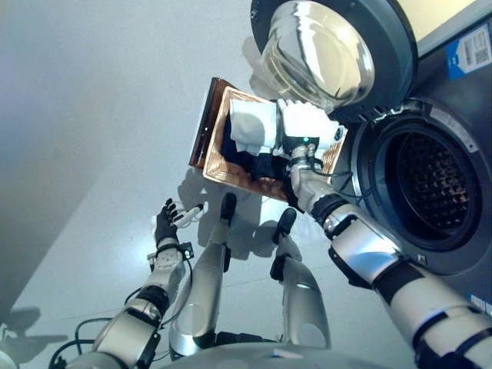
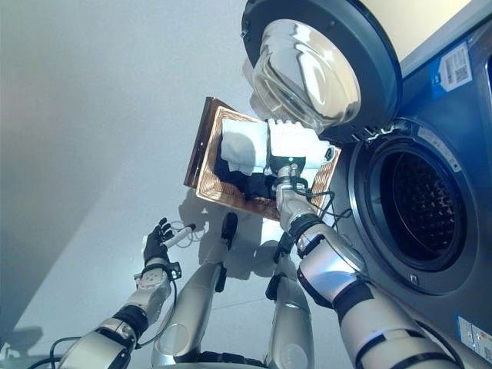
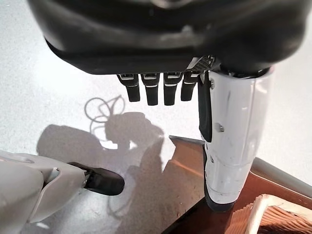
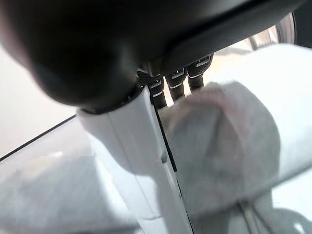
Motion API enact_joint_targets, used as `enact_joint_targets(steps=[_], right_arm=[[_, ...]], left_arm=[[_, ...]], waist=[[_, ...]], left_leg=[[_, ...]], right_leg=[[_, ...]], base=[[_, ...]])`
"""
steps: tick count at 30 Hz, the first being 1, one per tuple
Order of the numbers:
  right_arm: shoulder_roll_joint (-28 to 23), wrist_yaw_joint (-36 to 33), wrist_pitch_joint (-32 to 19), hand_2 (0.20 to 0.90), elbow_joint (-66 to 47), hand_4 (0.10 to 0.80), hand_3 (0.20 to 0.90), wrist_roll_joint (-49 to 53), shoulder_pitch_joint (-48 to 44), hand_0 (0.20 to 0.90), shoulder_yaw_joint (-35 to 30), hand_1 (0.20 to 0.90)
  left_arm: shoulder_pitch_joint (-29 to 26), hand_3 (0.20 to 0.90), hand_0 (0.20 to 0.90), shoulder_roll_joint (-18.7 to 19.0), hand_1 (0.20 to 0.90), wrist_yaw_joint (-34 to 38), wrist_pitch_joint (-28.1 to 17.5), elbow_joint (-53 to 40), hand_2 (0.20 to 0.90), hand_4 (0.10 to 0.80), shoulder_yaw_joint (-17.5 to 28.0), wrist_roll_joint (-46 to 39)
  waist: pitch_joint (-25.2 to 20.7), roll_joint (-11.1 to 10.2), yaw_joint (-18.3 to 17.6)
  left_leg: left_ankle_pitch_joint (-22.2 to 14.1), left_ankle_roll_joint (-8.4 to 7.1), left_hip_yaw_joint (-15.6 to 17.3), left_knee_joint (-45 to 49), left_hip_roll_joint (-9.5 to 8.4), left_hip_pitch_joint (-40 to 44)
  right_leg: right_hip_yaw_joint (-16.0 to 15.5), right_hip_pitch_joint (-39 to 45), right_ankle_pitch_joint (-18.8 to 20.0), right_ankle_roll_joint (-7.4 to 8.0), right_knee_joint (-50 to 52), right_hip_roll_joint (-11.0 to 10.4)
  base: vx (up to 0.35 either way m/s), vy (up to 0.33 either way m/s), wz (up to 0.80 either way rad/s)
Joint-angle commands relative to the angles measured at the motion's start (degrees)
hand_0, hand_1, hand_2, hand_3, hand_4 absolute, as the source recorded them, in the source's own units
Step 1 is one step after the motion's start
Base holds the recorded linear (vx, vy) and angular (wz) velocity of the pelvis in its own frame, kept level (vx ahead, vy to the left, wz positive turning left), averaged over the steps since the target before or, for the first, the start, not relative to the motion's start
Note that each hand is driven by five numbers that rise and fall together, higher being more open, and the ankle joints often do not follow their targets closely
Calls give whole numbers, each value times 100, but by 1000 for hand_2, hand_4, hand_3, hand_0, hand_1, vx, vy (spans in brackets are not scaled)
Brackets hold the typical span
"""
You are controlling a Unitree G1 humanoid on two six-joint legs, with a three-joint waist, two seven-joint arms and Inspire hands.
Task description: Pick up the clothes and place them into the washing machine
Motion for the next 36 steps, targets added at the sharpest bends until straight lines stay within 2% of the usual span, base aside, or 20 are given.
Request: enact_joint_targets(steps=[1,13,31,33,34,35,36], right_arm=[[-76,-243,-189,900,-96,800,900,-12,-378,900,-113,900],[-48,-213,-207,900,-94,800,900,94,-425,900,-106,900],[-658,-347,-55,900,-72,800,900,174,-1189,900,-131,900],[-707,-364,-50,738,-57,684,738,199,-1266,738,-127,738],[-716,-357,-47,521,-63,529,521,199,-1299,521,-111,521],[-746,-360,-46,417,-67,455,417,197,-1318,417,-103,417],[-776,-381,-41,241,-78,329,241,221,-1331,241,-107,241]], left_arm=[[17,900,900,-105,900,80,-149,109,900,800,22,14],[36,900,900,-59,900,105,-207,-137,900,800,-47,-13],[194,900,900,189,900,73,-342,-1093,900,800,-189,-153],[189,900,900,183,900,64,-339,-1078,900,800,-188,-171],[185,900,900,186,900,67,-337,-1075,900,800,-183,-170],[180,900,900,190,900,63,-339,-1082,900,800,-182,-176],[178,900,900,191,900,77,-342,-1120,900,800,-182,-177]], waist=[[11,142,72],[145,147,85],[145,302,161],[145,324,167],[145,329,169],[145,338,169],[145,346,171]], left_leg=[[-265,-407,115,-41,-55,116],[-207,-434,100,-22,-68,-86],[-20,-468,7,-65,-94,-852],[-7,-470,6,-85,-103,-887],[-2,-471,-1,-89,-103,-903],[2,-473,-4,-94,-104,-914],[9,-476,-2,-97,-105,-940]], right_leg=[[144,194,-386,436,591,-364],[115,23,-370,433,598,-355],[68,-760,-295,426,637,-353],[69,-820,-295,425,646,-351],[73,-841,-296,422,648,-351],[72,-860,-298,420,654,-353],[74,-886,-296,420,660,-358]], base=[[0,0,0],[0,0,0],[-3,2,1],[0,0,0],[0,0,0],[0,0,0],[0,0,0]])
